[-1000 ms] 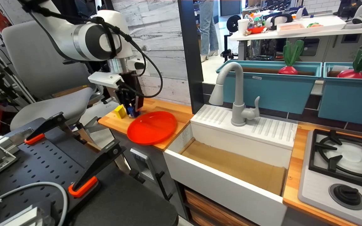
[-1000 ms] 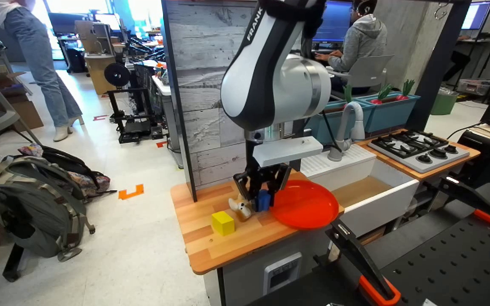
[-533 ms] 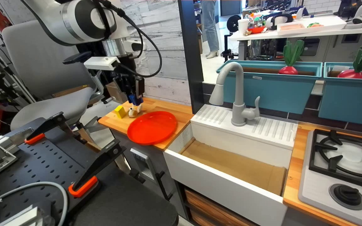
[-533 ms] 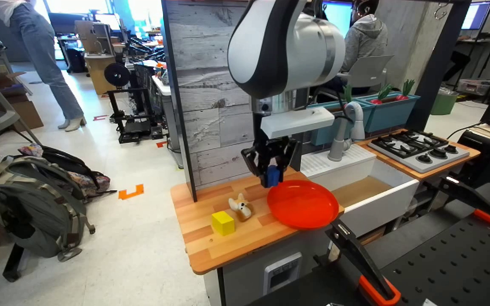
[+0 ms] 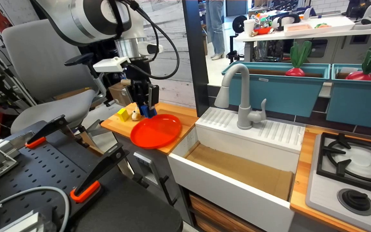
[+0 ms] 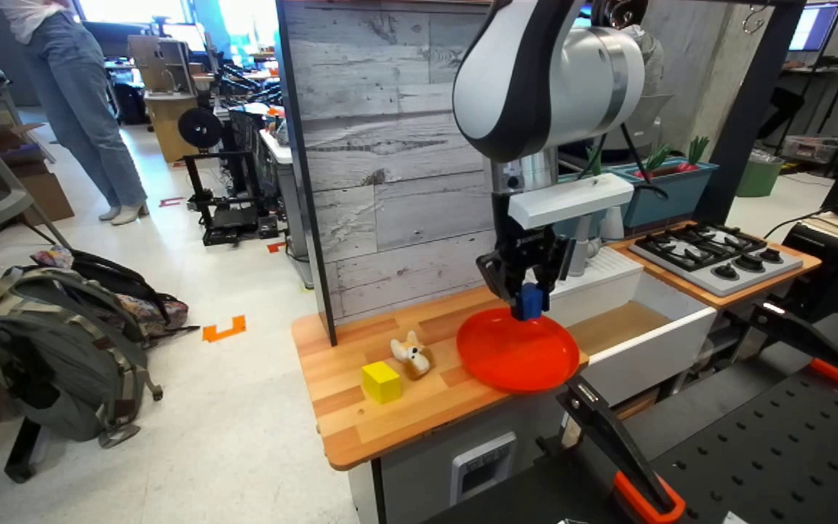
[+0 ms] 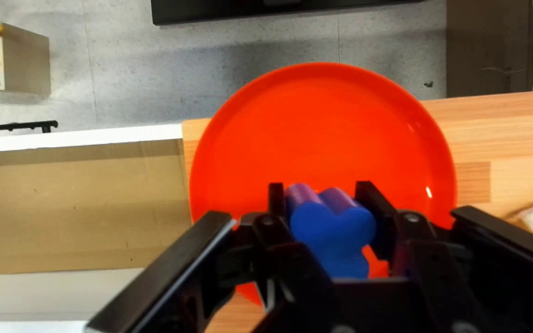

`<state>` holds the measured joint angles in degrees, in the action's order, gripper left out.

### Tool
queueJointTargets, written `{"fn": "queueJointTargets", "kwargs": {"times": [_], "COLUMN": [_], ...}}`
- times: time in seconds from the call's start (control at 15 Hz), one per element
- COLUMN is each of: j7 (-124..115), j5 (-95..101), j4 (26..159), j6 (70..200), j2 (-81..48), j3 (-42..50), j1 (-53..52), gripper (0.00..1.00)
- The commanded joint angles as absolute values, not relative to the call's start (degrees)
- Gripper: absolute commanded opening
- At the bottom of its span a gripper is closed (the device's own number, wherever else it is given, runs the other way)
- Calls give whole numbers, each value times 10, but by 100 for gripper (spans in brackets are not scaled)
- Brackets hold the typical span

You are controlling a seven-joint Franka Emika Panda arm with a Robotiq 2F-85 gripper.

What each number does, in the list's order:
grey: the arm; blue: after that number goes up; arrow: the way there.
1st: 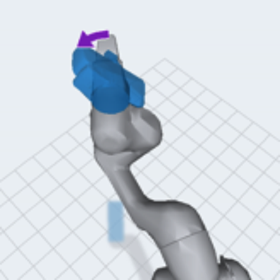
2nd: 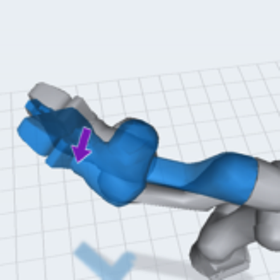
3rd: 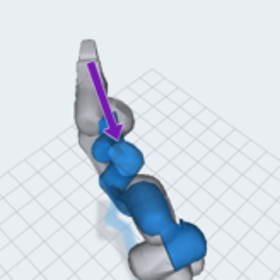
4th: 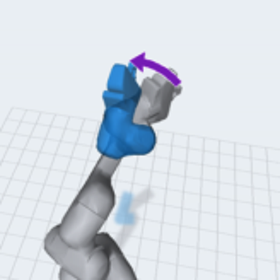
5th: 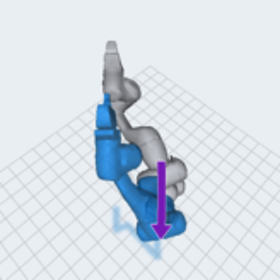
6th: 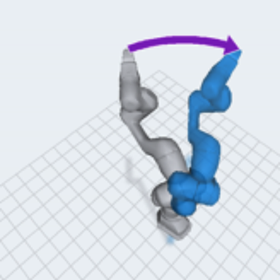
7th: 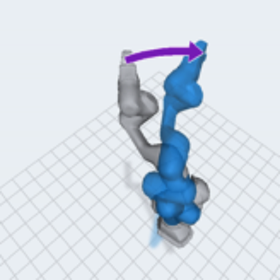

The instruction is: Put the blue block on the orange plate

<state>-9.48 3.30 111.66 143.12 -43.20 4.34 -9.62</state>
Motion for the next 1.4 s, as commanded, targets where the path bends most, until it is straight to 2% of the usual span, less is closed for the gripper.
{"fn": "queueJointTargets", "kwargs": {"times": [0.0, 0.67, 0.73, 0.8, 0.93, 1.2, 1.33], "j7": [-81, -85, -85, -85, -84, -79, -75], "j5": [32, 37, 37, 37, 36, 40, 44], "j4": [1090, 1013, 1009, 1005, 1004, 1037, 1075], "j6": [1407, 1379, 1378, 1374, 1368, 1372, 1388], "j2": [-460, -551, -555, -559, -559, -526, -489], "j3": [35, 39, 40, 40, 39, 36, 33], "j1": [-68, -62, -63, -64, -64, -67, -73], "gripper": [17, 17, 45, 68, 72, 99, 100]}}
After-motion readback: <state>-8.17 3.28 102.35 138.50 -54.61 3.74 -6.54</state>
